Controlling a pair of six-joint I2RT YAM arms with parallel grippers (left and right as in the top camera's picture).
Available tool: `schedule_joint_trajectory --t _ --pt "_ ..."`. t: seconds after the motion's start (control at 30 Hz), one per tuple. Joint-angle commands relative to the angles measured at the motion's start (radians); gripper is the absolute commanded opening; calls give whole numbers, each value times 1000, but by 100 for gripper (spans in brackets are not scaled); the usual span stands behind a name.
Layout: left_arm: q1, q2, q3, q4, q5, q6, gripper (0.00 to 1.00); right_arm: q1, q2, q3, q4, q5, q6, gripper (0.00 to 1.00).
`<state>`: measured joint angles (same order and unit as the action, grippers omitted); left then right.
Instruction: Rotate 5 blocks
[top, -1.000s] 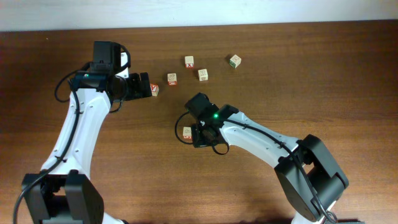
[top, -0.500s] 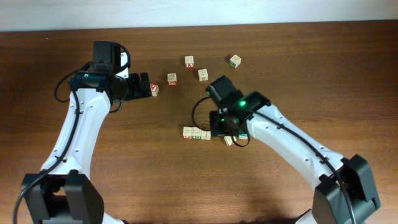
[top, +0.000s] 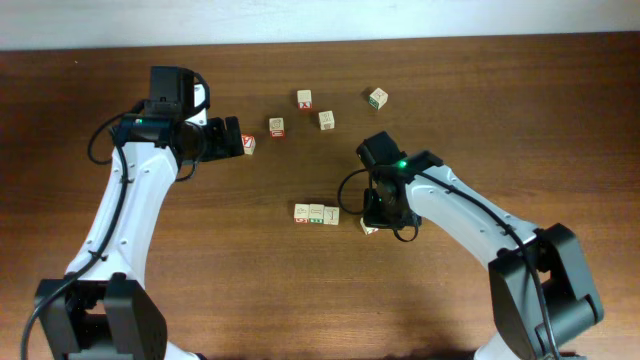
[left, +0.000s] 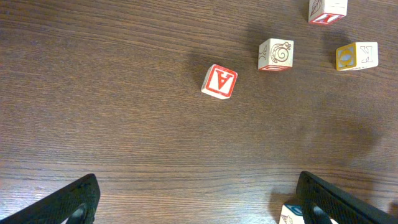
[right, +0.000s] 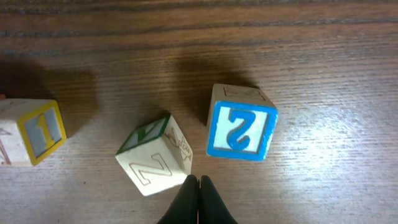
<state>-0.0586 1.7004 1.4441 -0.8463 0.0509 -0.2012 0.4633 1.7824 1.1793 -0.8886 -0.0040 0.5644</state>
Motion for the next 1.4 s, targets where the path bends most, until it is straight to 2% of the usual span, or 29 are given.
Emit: schedule_joint_trajectory --t 0.0,0.37,1.37 --pt "3 -18 12 -1 -6 16 99 1 35 -7 7 -3 1 4" --pt "3 -18 12 -1 -6 16 99 -5 77 29 17 -104 -97 4" --pt "3 -18 12 -1 -6 16 99 55 78 28 122 -135 13 4"
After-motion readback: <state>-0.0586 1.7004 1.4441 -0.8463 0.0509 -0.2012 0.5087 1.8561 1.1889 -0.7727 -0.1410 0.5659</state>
